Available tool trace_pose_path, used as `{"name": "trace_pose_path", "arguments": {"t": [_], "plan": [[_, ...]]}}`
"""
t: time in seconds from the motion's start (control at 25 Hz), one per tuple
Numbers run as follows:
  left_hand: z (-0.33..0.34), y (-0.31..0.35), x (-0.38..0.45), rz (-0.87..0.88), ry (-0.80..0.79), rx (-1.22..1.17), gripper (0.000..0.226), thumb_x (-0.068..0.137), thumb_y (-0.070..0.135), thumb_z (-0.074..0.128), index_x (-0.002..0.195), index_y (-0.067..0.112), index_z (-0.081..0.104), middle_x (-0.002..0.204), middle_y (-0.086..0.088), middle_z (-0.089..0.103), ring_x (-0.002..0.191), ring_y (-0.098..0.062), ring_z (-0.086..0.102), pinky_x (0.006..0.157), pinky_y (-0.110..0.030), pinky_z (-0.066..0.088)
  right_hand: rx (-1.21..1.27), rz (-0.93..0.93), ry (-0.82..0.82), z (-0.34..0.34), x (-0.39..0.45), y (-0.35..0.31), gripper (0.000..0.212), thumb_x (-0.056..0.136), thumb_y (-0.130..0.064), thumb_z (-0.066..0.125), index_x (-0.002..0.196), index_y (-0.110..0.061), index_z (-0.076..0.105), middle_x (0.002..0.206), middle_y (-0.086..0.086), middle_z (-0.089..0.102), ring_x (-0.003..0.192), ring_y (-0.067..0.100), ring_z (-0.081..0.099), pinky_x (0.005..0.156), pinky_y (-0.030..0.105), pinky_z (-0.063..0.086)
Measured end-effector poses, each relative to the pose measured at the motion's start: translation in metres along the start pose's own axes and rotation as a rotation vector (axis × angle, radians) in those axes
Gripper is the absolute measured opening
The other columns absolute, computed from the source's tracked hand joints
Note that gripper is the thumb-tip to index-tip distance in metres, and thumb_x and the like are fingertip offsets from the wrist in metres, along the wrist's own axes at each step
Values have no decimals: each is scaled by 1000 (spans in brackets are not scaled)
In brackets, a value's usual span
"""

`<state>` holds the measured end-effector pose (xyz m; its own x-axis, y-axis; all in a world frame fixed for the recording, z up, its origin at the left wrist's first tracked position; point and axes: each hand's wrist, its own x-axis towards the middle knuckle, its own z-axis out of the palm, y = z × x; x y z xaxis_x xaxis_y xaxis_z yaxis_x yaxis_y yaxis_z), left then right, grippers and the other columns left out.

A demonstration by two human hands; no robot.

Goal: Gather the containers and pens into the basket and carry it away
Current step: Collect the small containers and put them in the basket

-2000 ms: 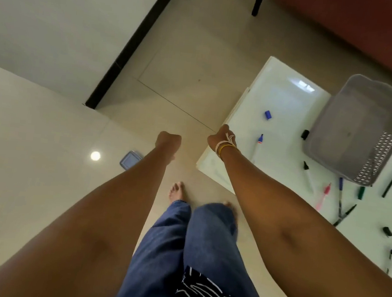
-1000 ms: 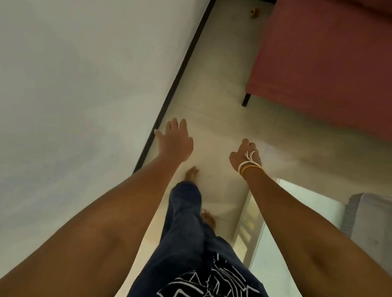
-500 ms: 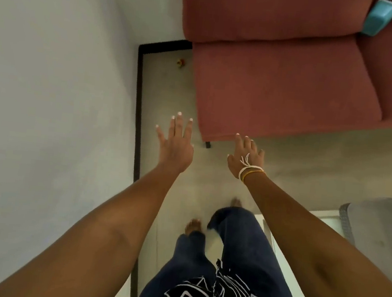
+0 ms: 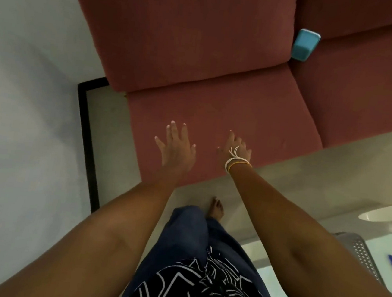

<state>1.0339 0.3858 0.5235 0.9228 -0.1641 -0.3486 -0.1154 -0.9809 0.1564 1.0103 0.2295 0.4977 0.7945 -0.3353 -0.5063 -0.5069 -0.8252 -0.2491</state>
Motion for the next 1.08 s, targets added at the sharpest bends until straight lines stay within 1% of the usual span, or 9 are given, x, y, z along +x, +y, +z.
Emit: {"name": "trace_pose_path", "arguments": {"t": [0.12, 0.28, 0.44, 0.56, 0.68, 0.88, 0.92, 1.0, 1.08], "plan": [[-17, 43, 65, 34, -58, -27, 67, 98, 41, 38, 153, 13, 13, 161, -18, 1, 150, -32, 3, 114, -65, 8, 3, 46, -20, -33, 60, 8, 67, 94, -40, 47, 149, -11, 22, 147, 16, 39, 135, 34, 38, 109, 50, 34], [-26, 79, 138, 87, -145, 29, 65, 99, 39, 37, 153, 12, 14, 162, -18, -1, 150, -32, 1, 115, -65, 7, 61, 129, -69, -69, 125, 18, 66, 91, -37, 51, 146, -12, 26, 146, 16, 40, 134, 36, 40, 109, 48, 34], [-32, 103, 189, 11, -235, 8, 64, 98, 38, 39, 152, 12, 16, 161, -18, 1, 150, -31, 3, 114, -66, 9, 177, 188, -82, -103, 173, 30, 57, 89, -34, 51, 138, -10, 34, 140, 17, 44, 128, 38, 46, 106, 46, 39], [-32, 123, 218, -38, -292, 6, 62, 98, 38, 39, 150, 12, 20, 161, -18, 2, 150, -32, 4, 114, -66, 10, 207, 215, -131, -120, 202, 45, 60, 89, -31, 50, 141, -10, 30, 138, 19, 45, 127, 38, 47, 103, 43, 41], [-26, 149, 242, -59, -297, -21, 59, 97, 38, 40, 148, 12, 25, 161, -18, 5, 150, -32, 7, 114, -66, 12, 199, 243, -188, -133, 234, 65, 62, 89, -29, 48, 144, -11, 25, 139, 18, 45, 127, 37, 48, 104, 42, 42], [-7, 193, 277, -202, -299, -73, 56, 99, 37, 39, 147, 11, 27, 161, -17, 8, 150, -30, 10, 113, -63, 15, 202, 193, -257, -158, 309, 98, 70, 88, -26, 52, 147, -10, 19, 140, 19, 45, 128, 37, 48, 105, 42, 42], [-2, 203, 282, -258, -300, -99, 56, 99, 37, 40, 146, 10, 27, 160, -17, 11, 149, -30, 13, 113, -62, 18, 256, 196, -261, -166, 327, 104, 72, 89, -26, 52, 149, -9, 16, 142, 20, 45, 129, 36, 47, 106, 41, 41], [15, 223, 290, -386, -308, -212, 56, 98, 36, 42, 146, 9, 29, 155, -18, 24, 143, -32, 29, 109, -56, 30, 453, 266, -232, -182, 361, 117, 75, 92, -27, 54, 151, -8, 13, 144, 20, 43, 132, 36, 44, 107, 38, 36], [35, 249, 299, -525, -307, -410, 56, 98, 35, 44, 146, 9, 32, 148, -18, 38, 133, -35, 42, 106, -47, 37, 694, 412, -130, -203, 399, 133, 77, 91, -33, 59, 150, -4, 20, 145, 20, 44, 134, 36, 43, 109, 37, 32]]}}
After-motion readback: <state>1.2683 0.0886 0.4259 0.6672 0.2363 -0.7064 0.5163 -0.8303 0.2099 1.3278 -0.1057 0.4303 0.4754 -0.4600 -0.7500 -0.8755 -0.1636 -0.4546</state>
